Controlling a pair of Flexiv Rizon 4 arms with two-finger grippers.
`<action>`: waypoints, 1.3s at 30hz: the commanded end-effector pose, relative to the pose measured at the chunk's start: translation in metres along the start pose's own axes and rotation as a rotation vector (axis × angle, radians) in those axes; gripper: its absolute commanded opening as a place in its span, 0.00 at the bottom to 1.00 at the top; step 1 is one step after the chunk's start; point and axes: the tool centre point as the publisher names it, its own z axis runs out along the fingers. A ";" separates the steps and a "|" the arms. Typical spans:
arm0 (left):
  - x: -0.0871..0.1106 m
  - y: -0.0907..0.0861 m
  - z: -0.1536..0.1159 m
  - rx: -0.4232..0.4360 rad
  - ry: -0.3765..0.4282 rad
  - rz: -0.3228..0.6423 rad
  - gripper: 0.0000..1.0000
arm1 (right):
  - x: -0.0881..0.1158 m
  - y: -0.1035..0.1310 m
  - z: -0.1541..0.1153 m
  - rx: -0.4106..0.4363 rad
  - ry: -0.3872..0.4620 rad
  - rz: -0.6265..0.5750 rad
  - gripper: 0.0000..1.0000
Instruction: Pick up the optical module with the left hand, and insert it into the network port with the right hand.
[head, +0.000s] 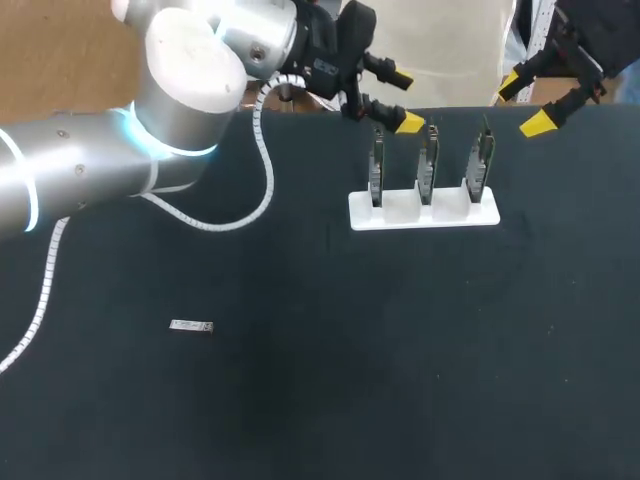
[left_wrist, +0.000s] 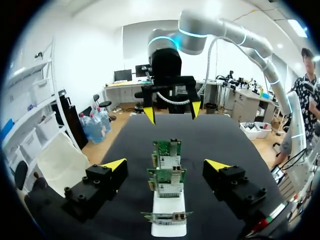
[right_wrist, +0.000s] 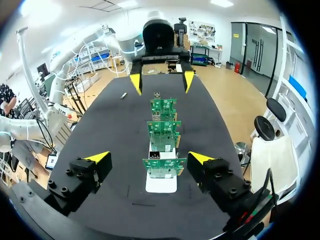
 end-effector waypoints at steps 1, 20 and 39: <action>-0.009 -0.010 -0.024 -0.041 0.001 0.028 1.00 | 0.000 0.003 0.001 0.008 0.001 0.000 1.00; 0.023 -0.054 -0.174 -0.273 0.304 0.037 1.00 | 0.000 0.003 0.001 0.008 0.001 0.000 1.00; 0.150 -0.126 -0.241 -0.038 0.740 -0.063 1.00 | 0.000 0.003 0.001 0.008 0.001 0.000 1.00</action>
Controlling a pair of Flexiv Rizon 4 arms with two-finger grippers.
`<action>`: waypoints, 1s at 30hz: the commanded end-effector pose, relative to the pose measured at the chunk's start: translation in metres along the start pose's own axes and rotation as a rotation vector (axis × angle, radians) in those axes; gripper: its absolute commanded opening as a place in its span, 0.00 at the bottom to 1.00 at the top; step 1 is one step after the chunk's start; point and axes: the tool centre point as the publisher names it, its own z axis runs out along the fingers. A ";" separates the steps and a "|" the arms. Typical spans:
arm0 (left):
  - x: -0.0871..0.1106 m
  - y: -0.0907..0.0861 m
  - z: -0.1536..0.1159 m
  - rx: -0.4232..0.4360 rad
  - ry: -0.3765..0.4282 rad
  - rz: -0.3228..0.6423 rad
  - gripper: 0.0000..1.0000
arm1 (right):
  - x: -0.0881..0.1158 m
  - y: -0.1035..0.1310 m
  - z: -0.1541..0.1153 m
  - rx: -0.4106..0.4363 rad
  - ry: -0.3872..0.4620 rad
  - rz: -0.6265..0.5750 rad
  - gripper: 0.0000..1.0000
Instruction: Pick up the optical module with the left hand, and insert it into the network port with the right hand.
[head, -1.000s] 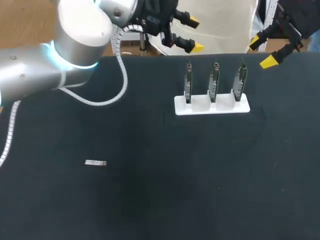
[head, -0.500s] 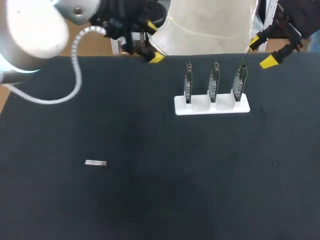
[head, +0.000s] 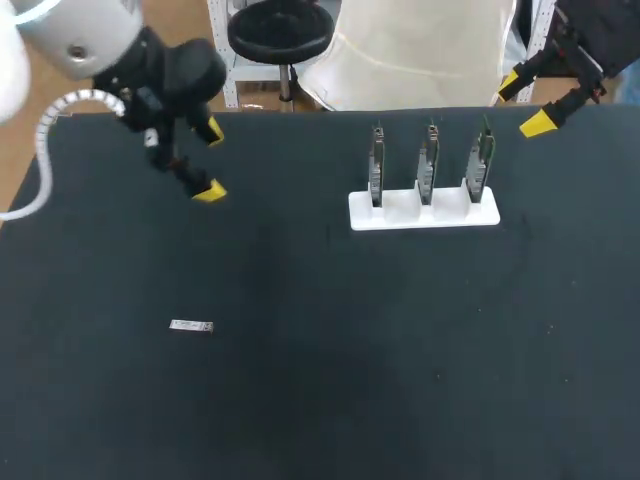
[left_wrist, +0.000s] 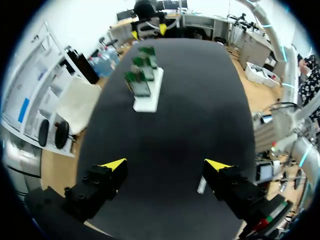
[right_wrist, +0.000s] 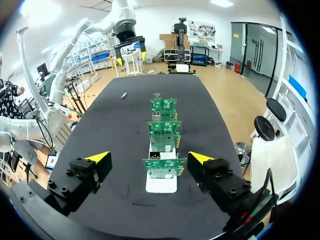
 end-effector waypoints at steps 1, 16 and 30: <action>0.021 -0.006 0.005 0.061 0.079 -0.017 1.00 | 0.000 0.003 0.001 0.008 0.001 0.000 1.00; 0.083 -0.068 0.048 -0.012 0.273 -0.041 1.00 | 0.000 0.003 0.001 0.008 0.001 0.000 1.00; 0.104 -0.094 0.073 0.027 0.287 -0.071 1.00 | 0.000 0.003 0.001 0.008 0.001 0.000 1.00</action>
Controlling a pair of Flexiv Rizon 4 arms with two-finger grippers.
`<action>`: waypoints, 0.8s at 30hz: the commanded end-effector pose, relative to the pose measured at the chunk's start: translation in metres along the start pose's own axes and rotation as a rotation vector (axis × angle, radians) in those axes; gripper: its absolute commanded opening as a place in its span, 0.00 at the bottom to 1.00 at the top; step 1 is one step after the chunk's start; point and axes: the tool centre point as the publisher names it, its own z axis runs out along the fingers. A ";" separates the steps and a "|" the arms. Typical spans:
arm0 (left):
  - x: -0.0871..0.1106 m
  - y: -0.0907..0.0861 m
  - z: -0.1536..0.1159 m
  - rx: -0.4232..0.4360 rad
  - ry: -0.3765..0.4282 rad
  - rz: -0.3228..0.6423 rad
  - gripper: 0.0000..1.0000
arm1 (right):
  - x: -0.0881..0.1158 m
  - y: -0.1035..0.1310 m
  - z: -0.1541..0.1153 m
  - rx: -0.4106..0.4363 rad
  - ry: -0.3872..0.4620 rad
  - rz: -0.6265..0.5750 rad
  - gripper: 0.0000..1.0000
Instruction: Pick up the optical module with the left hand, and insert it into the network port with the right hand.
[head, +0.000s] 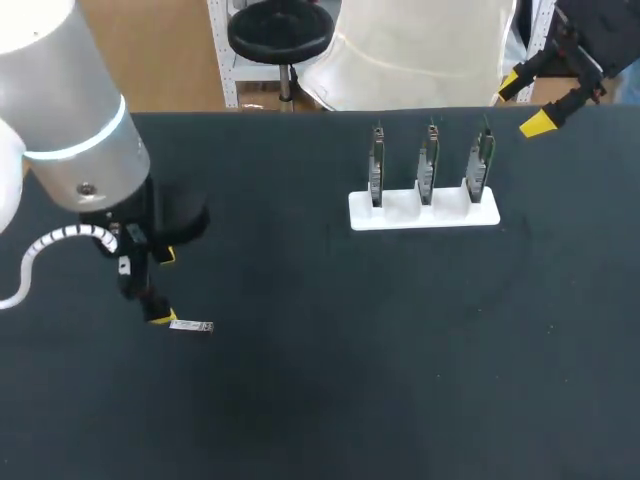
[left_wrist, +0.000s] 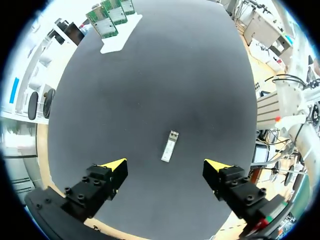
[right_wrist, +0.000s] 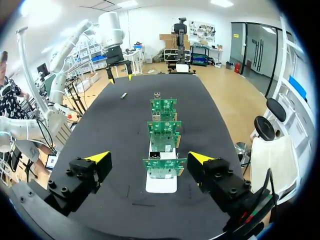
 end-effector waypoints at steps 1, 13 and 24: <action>0.003 -0.001 0.008 0.011 0.015 -0.003 1.00 | 0.000 0.003 0.001 0.008 0.001 0.000 1.00; -0.003 -0.005 0.030 0.051 0.030 0.039 1.00 | 0.000 0.003 0.001 0.008 0.001 0.000 1.00; 0.001 -0.006 0.050 0.079 0.036 0.063 1.00 | 0.000 0.003 0.001 0.008 0.001 0.000 1.00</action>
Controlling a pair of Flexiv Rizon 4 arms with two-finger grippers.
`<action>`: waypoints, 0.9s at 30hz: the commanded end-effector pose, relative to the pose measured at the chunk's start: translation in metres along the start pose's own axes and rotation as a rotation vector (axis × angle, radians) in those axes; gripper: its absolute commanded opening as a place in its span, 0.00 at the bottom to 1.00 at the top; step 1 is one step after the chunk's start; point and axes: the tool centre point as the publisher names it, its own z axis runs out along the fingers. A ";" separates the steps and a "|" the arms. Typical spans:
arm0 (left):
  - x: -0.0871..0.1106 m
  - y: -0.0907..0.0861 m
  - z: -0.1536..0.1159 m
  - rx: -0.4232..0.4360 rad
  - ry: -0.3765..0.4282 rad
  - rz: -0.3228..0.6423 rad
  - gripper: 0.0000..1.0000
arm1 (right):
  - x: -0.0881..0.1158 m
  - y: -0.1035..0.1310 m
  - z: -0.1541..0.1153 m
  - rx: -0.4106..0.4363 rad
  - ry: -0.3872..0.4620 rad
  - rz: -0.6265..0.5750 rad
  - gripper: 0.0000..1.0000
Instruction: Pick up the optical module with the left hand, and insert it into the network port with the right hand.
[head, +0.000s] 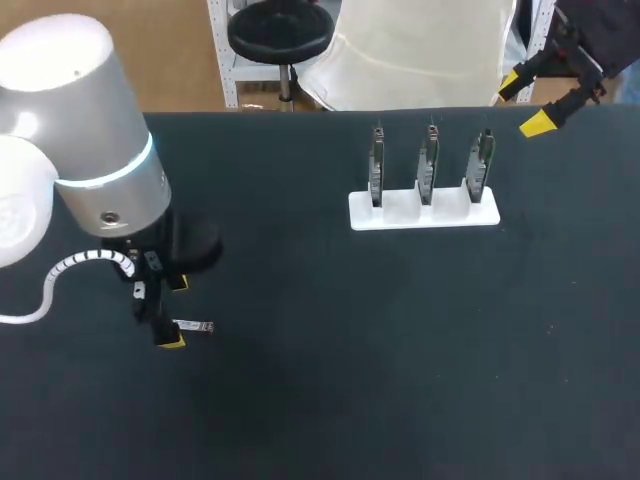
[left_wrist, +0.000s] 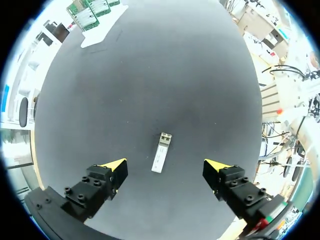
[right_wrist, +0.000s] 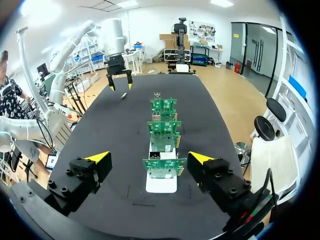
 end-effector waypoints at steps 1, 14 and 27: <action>0.002 0.004 0.006 0.012 0.000 0.002 1.00 | 0.000 0.003 0.001 0.008 0.001 0.000 1.00; 0.001 0.000 0.019 0.030 0.015 0.023 1.00 | 0.000 0.003 0.001 0.008 0.001 0.000 1.00; 0.004 -0.002 0.027 0.049 0.004 0.021 1.00 | 0.000 0.003 0.001 0.008 0.001 0.000 1.00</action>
